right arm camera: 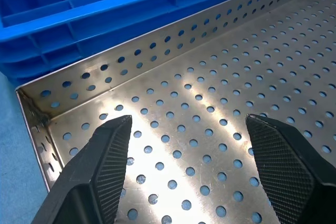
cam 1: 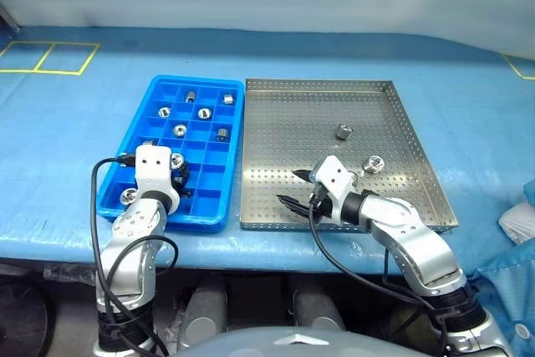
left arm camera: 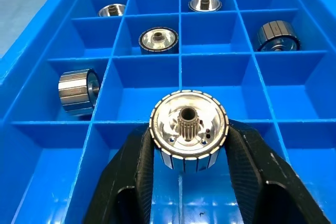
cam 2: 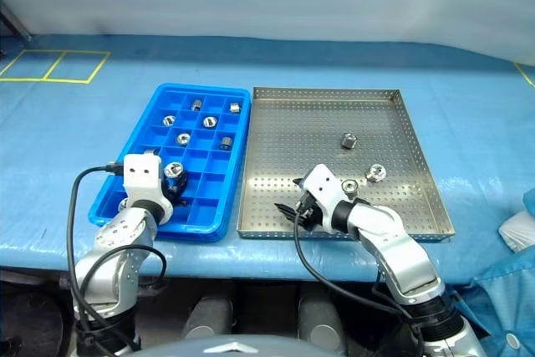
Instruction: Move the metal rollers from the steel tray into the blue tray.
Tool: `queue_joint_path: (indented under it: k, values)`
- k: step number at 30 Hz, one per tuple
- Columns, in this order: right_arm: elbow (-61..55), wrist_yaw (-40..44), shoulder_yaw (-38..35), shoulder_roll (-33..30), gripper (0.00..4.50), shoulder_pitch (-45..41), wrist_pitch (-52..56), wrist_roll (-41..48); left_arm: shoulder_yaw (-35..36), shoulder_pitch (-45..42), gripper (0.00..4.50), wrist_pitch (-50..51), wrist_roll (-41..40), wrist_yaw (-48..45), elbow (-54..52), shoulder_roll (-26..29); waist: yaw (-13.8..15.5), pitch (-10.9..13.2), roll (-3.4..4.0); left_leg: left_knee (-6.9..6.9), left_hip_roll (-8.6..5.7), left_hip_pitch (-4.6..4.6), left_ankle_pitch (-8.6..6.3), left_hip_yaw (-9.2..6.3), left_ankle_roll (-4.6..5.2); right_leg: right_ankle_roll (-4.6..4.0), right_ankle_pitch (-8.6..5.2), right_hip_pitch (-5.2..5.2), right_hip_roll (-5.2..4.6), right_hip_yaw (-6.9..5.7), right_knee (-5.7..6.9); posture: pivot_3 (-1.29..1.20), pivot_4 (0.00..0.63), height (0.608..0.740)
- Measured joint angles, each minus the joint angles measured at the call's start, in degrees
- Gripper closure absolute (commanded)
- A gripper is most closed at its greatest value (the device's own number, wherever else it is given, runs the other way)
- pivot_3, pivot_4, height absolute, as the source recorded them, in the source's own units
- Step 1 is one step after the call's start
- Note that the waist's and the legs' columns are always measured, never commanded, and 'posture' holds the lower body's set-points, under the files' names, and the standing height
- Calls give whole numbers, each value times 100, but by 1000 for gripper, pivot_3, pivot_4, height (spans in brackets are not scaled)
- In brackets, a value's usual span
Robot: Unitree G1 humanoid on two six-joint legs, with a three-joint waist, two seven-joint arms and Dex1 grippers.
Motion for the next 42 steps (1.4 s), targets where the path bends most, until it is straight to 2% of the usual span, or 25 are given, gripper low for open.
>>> queue_joint_path:
  k: [7,16,23,25,26,31,35,39,42]
  values:
    - [0,-2,4,4,850,0,0,0,495,-93,2783,-539,-843,-134,1,-468,126,2,-3,2,-2,-4,0,0,0,0,0,0,-2,0,-4,169,150,740]
    - [1,-8,6,12,850,1,-1,-1,525,-99,2783,-575,-821,181,64,-188,147,2,-3,2,-3,-5,0,0,0,0,0,0,-2,0,-6,173,150,740]
    - [5,-7,8,17,850,1,-1,-3,351,78,2783,-228,-617,367,144,139,154,2,-4,2,-3,-6,-1,0,-1,0,0,-2,-2,0,-6,175,150,740]
    - [8,-8,8,18,850,1,-1,-8,248,117,2069,-189,-605,350,174,249,157,2,-3,1,-3,-5,-1,0,-1,0,0,-1,-2,0,-7,175,150,740]
    - [9,-9,8,18,850,1,-1,-9,215,120,1870,-168,-604,343,173,268,157,2,-3,1,-3,-5,-1,1,-1,0,0,-1,-3,0,-7,175,150,740]
    - [9,-12,8,24,850,1,-1,-16,43,133,287,-132,-607,244,168,386,154,1,-1,1,-3,-4,-1,1,-1,0,0,-1,-3,0,-6,176,150,740]
    - [9,-17,12,38,850,1,-2,-25,49,151,287,-444,-817,56,172,212,161,1,-2,1,-3,-8,-1,1,-1,0,0,-4,-4,0,-8,172,150,740]
    - [11,-26,16,41,850,2,-4,-52,214,69,287,-1226,-1148,-118,156,-45,170,2,-2,1,-3,-10,-1,0,-1,-1,0,-6,-4,-1,-8,172,150,740]
    - [12,-28,17,42,850,2,-5,-74,343,-36,287,-1475,-1146,-28,156,0,170,1,-2,0,-3,-9,-1,0,-1,-1,0,-6,-3,-1,-7,172,150,740]
